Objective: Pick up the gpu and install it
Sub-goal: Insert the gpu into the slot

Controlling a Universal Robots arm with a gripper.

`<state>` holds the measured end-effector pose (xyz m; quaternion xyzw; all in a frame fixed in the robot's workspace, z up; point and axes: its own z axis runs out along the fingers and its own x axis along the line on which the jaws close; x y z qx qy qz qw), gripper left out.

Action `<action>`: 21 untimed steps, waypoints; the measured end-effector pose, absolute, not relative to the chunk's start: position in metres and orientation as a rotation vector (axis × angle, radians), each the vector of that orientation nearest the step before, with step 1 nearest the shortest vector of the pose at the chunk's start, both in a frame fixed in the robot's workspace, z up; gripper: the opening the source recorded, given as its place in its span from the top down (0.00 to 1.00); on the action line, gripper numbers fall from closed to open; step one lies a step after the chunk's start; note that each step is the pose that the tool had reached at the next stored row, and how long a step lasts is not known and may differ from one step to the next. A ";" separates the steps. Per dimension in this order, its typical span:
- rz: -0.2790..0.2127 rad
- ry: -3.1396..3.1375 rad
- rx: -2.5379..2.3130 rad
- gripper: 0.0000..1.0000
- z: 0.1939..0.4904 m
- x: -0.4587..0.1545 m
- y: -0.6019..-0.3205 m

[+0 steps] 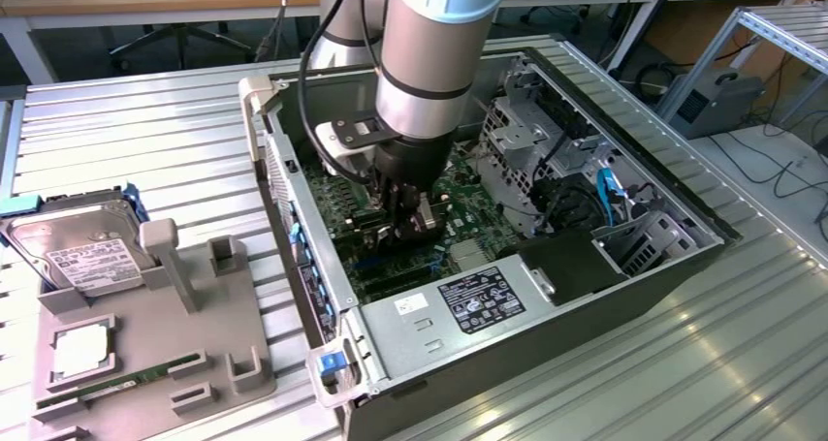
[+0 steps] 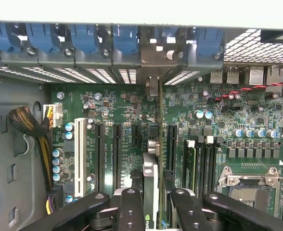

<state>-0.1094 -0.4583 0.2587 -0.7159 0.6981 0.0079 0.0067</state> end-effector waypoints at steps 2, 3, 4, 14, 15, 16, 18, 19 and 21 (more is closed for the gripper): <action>0.025 2.184 -2.240 0.73 0.259 -0.110 -0.458; 0.025 2.184 -2.240 0.73 0.259 -0.110 -0.458; 0.024 2.184 -2.240 0.73 0.259 -0.110 -0.457; 0.024 2.184 -2.240 0.73 0.259 -0.110 -0.456; 0.024 2.184 -2.240 0.73 0.259 -0.110 -0.456; 0.024 2.184 -2.240 0.73 0.259 -0.110 -0.456; 0.024 2.184 -2.240 0.73 0.259 -0.112 -0.456; 0.024 2.184 -2.240 0.73 0.259 -0.112 -0.456; 0.024 2.184 -2.240 0.73 0.259 -0.113 -0.456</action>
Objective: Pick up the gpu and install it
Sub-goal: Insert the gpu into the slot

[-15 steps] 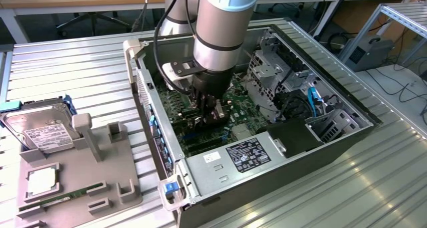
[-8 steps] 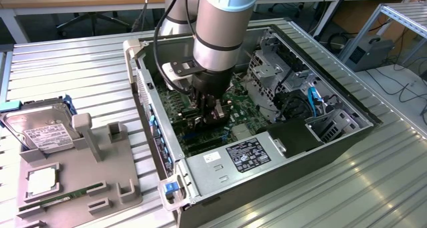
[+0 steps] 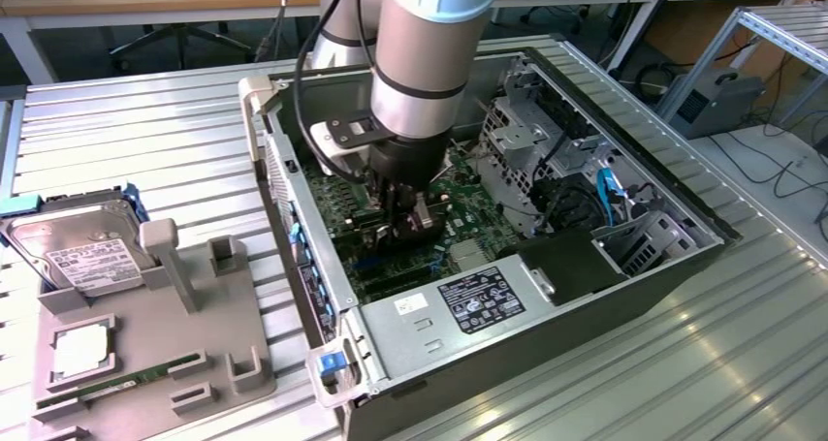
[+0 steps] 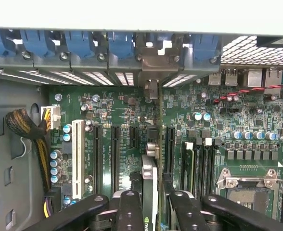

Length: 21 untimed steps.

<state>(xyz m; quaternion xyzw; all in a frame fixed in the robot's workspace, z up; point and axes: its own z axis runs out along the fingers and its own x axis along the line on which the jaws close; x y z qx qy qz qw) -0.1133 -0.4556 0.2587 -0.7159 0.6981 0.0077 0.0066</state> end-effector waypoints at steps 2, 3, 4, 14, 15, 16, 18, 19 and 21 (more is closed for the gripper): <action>0.023 2.184 -2.239 0.73 0.259 -0.115 -0.456; 0.022 2.183 -2.239 0.73 0.259 -0.115 -0.456; 0.022 2.183 -2.239 0.73 0.259 -0.116 -0.456; 0.022 2.183 -2.239 0.73 0.256 -0.116 -0.456; 0.022 2.183 -2.239 0.73 0.256 -0.116 -0.456; 0.022 2.183 -2.239 0.73 0.256 -0.116 -0.456; 0.023 2.183 -2.237 0.67 0.256 -0.116 -0.455; 0.023 2.183 -2.238 0.67 0.256 -0.116 -0.455; 0.023 2.183 -2.239 0.48 0.256 -0.116 -0.456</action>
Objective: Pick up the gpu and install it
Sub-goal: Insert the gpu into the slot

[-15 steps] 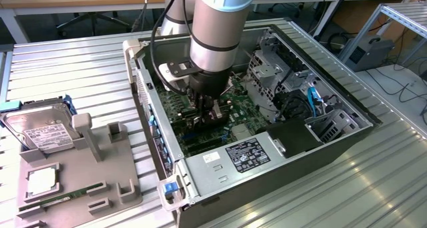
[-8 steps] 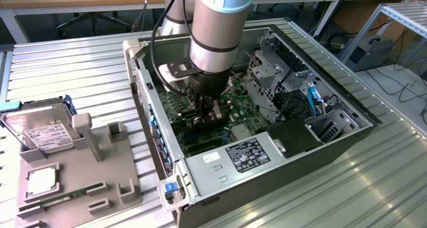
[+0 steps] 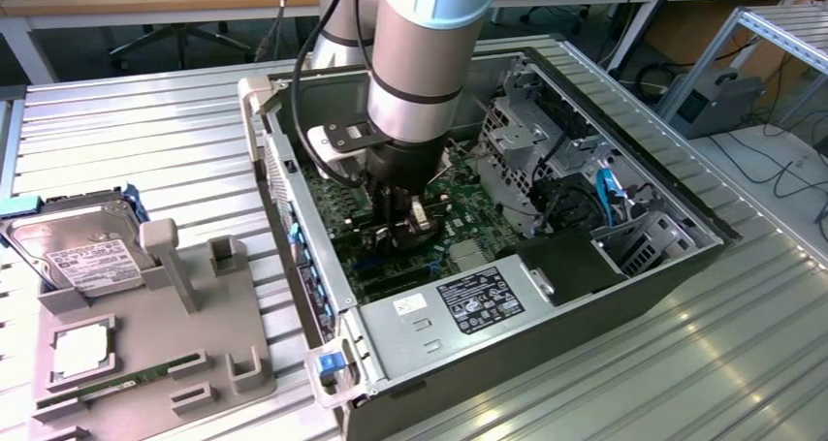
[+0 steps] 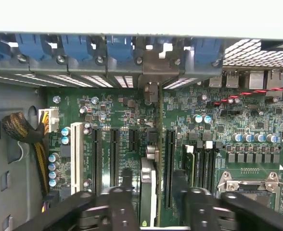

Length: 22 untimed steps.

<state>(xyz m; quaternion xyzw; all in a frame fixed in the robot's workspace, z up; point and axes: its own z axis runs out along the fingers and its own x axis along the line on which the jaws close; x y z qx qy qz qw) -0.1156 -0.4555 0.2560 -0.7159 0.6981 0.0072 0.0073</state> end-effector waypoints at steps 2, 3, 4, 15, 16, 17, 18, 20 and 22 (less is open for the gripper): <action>0.022 2.183 -2.239 0.48 0.256 -0.116 -0.456; 0.022 2.183 -2.239 0.36 0.256 -0.116 -0.456; 0.023 2.183 -2.239 0.30 0.256 -0.116 -0.456; 0.023 2.183 -2.239 0.18 0.291 -0.116 -0.455; 0.023 2.183 -2.239 0.18 0.298 -0.116 -0.455; 0.023 2.183 -2.239 0.18 0.301 -0.116 -0.455; 0.023 2.183 -2.239 0.18 0.303 -0.116 -0.455; 0.023 2.183 -2.239 0.18 0.306 -0.116 -0.455; 0.023 2.183 -2.238 0.18 0.306 -0.116 -0.455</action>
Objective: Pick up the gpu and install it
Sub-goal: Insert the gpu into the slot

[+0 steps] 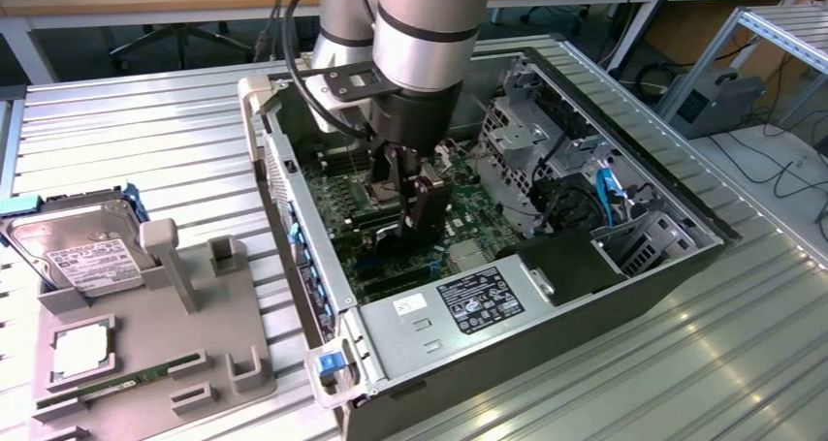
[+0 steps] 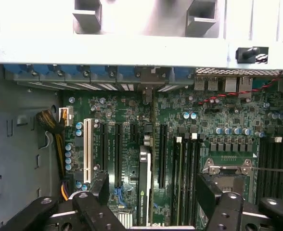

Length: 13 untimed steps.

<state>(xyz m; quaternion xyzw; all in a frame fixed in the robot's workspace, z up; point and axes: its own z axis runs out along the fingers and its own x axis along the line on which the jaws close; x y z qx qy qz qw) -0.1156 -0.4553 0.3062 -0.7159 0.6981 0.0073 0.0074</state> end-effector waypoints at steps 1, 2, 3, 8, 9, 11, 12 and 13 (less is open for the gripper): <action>0.023 2.183 -2.238 0.18 0.306 -0.116 -0.455; 0.023 2.183 -2.239 0.18 0.306 -0.116 -0.455; 0.023 2.183 -2.239 0.18 0.306 -0.116 -0.455; 0.023 2.183 -2.238 0.18 0.314 -0.110 -0.455; 0.023 2.183 -2.238 0.18 0.316 -0.110 -0.455; 0.023 2.183 -2.238 0.18 0.316 -0.110 -0.455; 0.023 2.183 -2.238 0.18 0.316 -0.110 -0.455; 0.023 2.183 -2.239 0.18 0.316 -0.110 -0.455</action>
